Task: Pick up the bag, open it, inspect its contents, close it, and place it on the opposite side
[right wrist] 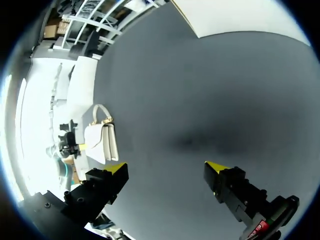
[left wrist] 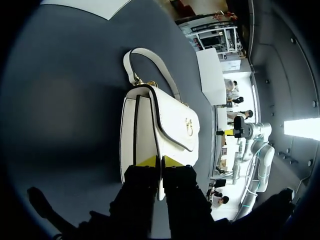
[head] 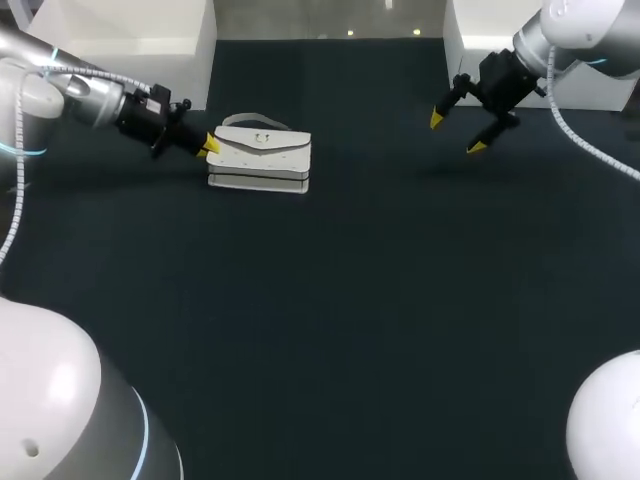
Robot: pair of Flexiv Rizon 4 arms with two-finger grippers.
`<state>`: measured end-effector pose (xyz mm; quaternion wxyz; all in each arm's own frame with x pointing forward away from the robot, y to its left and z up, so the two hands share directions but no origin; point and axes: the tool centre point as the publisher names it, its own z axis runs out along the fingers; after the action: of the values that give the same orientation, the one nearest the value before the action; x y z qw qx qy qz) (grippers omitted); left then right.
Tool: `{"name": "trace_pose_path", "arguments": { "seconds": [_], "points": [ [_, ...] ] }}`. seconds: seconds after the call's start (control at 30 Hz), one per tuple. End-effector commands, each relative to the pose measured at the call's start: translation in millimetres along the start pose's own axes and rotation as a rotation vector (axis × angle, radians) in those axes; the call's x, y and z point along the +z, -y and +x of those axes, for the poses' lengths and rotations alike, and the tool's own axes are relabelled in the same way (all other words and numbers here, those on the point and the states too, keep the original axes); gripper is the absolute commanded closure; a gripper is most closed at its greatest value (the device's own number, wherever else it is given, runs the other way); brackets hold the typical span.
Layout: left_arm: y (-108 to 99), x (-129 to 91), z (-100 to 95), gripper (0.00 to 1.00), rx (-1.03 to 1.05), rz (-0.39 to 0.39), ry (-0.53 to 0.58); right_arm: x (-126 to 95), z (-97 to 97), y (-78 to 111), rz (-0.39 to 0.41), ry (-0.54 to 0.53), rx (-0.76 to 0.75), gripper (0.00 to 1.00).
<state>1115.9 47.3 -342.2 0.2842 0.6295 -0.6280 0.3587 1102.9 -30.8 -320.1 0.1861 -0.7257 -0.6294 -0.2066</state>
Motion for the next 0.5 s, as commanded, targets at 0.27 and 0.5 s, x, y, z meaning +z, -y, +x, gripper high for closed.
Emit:
{"name": "trace_pose_path", "arguments": {
  "seconds": [0.27, 0.5],
  "points": [
    [13, -58, -28.9, 1.0, 0.048, 0.041, 0.077, -39, -19.1, -1.9, -0.085, 0.229, -0.079, 0.0],
    [22, -91, -55.5, 1.0, 0.073, 0.053, 0.065, -55, -32.8, -8.2, -0.128, 0.344, -0.099, 0.0]
  ]
}}
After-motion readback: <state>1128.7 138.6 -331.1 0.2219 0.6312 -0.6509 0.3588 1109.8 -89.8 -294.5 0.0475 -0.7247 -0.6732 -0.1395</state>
